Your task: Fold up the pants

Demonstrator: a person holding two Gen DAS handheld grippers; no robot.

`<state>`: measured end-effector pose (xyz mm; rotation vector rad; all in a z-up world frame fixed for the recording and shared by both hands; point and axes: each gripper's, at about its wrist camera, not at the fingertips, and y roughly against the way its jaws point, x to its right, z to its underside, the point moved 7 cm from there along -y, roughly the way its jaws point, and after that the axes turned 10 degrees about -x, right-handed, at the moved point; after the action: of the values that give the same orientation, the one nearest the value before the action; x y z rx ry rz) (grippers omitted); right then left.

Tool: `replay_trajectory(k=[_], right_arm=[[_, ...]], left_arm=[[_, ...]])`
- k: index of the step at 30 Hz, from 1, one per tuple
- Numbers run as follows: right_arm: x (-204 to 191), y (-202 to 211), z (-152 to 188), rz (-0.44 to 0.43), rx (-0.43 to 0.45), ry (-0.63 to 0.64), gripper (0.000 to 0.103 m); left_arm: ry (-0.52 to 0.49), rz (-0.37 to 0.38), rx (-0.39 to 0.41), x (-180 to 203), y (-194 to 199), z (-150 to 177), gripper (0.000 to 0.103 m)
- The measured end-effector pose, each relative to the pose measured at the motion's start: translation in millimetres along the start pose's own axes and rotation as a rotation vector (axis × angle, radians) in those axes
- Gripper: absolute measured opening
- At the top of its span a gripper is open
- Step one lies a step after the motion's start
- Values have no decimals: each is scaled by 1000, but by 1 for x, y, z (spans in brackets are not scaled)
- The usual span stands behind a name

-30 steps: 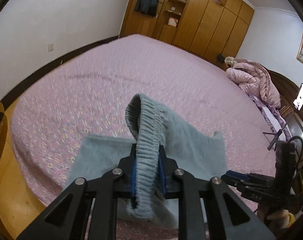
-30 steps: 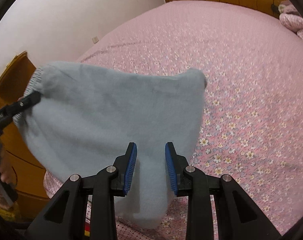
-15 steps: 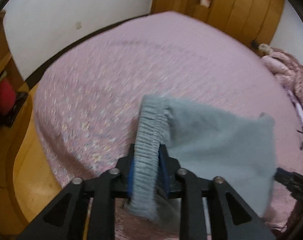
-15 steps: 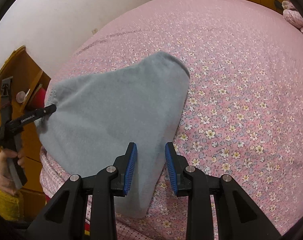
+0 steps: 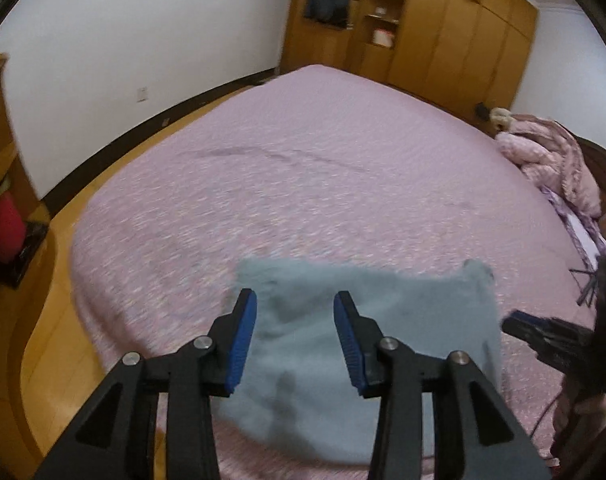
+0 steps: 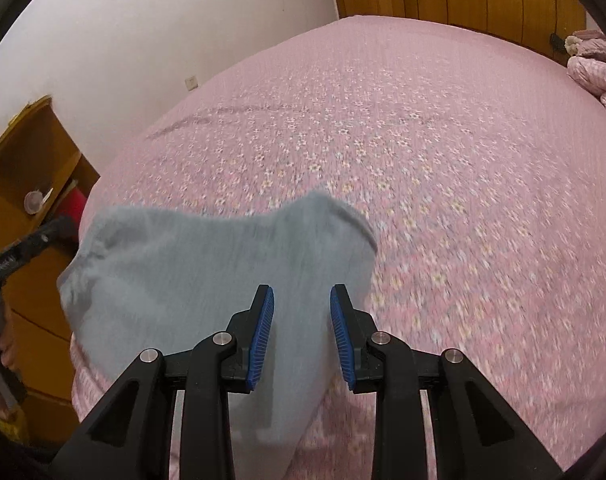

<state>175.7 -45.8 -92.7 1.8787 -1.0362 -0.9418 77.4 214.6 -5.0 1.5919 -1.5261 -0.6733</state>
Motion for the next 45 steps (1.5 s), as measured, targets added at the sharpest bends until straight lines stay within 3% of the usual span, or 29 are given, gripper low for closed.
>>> replay_trajectory(k=[4,7,9,11,17,21,26,28,30,33,38,40,42,45], right_arm=[[0,-24,-13,26,-28,-3,31],[3,-49,-21,47,-56,3,31],[6,-52,-26,38,-29,11,33],[6,-56,-32,42,-21,15,33],[10,-49,-41,35,-34,-14,34],[6,-25,-24,17,-38,-28,34],[-6,-7,10,-16,-68,21,34],[-9,-10,23,-11,-94,37,34],[-7,-17,35,-2,-122,37,34],[2,-30,46,-22,-163,-17,44],[10,-31,46,-84,-140,-60,46],[9,-30,49,-89,-125,-46,53],[2,-30,50,-108,-122,-30,67],[-7,-33,51,-70,-136,14,72]], left_arm=[[-15,-5,-62,3,-42,-15,27],[8,-52,-105,-12,-78,-19,23],[23,-85,-140,-24,-97,-18,17],[32,-58,-123,-30,-104,-18,17],[30,-56,-150,-31,-92,-16,17],[34,-3,-124,-25,-59,-3,18],[23,11,-87,-16,-22,21,23],[24,-4,-105,-17,-21,30,23],[15,-65,-144,-21,-30,43,23],[38,-91,-199,-30,-42,64,23],[50,-85,-188,-31,-42,67,23],[39,-93,-188,-29,-43,69,23],[41,-91,-183,-30,-45,68,23],[44,-87,-180,-30,-46,68,23]])
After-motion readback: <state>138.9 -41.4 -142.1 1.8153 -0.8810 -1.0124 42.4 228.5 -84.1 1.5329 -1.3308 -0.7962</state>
